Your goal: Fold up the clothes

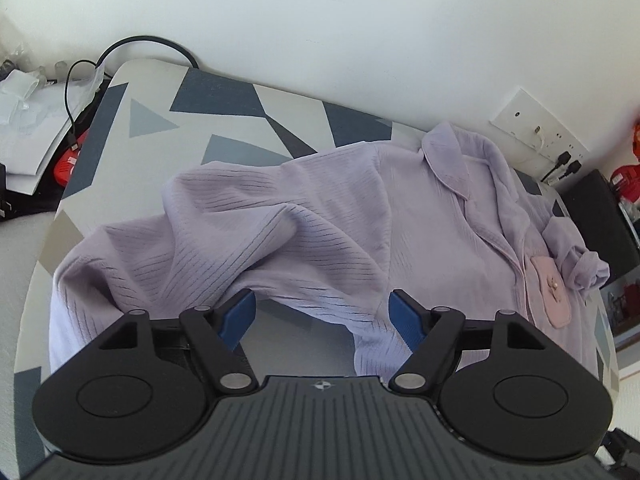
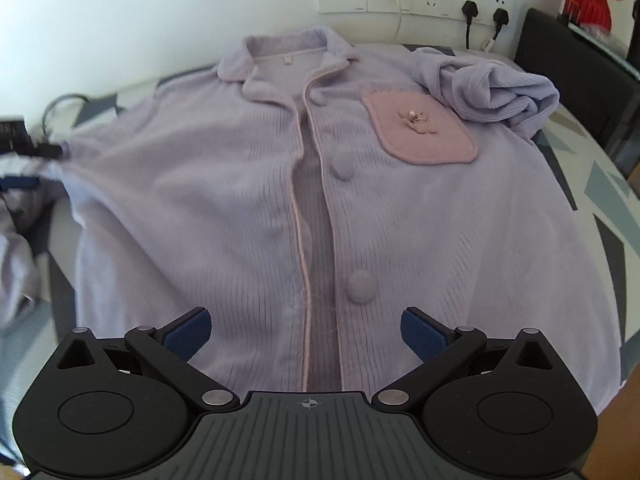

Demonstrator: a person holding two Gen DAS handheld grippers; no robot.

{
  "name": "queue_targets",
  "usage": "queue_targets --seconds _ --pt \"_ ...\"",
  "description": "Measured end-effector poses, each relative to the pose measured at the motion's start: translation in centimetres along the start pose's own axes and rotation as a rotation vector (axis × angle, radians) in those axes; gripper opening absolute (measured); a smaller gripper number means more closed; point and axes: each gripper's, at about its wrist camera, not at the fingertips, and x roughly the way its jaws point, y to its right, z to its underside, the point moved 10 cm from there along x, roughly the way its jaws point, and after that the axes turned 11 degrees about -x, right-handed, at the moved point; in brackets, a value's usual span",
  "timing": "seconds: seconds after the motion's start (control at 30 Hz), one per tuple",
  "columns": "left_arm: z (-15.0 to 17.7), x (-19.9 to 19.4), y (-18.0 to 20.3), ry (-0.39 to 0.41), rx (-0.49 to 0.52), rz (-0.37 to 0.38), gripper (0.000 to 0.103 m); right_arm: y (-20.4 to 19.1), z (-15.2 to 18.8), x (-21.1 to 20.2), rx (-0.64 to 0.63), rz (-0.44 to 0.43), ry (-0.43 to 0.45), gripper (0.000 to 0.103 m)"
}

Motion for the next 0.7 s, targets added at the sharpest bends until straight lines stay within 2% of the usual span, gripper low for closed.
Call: queue_targets --seconds 0.13,0.4,0.53,0.7 --pt "-0.4 -0.6 -0.1 0.016 0.004 0.002 0.075 0.8 -0.2 -0.6 0.009 -0.005 -0.002 0.093" --pt "-0.8 -1.8 -0.9 0.020 -0.039 0.037 0.078 0.6 -0.6 -1.0 0.056 -0.006 0.012 0.088" --pt "-1.3 -2.9 -0.1 0.035 -0.021 0.080 0.078 0.1 -0.9 -1.6 0.040 -0.002 0.033 0.087" --pt "-1.8 -3.5 2.2 0.034 0.036 0.130 0.079 0.1 -0.1 -2.1 0.072 0.003 0.045 0.080"
